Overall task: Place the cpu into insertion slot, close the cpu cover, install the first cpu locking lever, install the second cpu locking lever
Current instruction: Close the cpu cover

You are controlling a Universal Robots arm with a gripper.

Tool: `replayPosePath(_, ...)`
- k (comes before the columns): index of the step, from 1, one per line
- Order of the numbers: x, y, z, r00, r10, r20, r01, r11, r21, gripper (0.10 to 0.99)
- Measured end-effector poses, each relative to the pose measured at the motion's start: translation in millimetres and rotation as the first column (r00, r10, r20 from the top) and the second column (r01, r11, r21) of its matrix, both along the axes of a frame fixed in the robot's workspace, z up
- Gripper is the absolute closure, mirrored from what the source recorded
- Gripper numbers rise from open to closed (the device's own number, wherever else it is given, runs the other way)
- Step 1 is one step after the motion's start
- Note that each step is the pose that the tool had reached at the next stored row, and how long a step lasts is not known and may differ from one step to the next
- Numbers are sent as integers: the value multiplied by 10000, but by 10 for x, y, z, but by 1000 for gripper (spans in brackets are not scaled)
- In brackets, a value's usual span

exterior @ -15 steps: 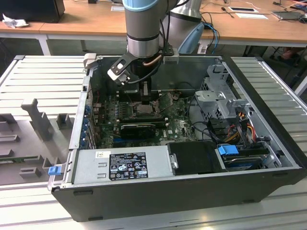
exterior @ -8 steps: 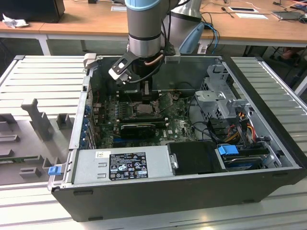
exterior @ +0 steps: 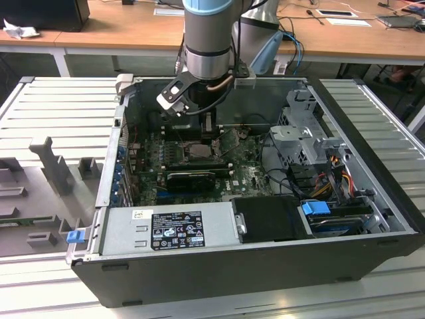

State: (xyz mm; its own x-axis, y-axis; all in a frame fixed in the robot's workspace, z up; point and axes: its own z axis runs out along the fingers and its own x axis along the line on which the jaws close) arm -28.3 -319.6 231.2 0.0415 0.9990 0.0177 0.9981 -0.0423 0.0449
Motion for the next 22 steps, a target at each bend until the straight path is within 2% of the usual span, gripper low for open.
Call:
replayPosePath(13, 16, 0, 27, 10000, 0, -2, 0, 10000, 1, 980)
replayPosePath(18, 17, 2, 133, 10000, 0, -2, 0, 10000, 2, 980)
replayPosePath(20, 20, 3, 150, 10000, 0, -1, 0, 10000, 5, 980)
replayPosePath(22, 58, 2, 152, 10000, -1, -2, 1, 10000, 2, 980)
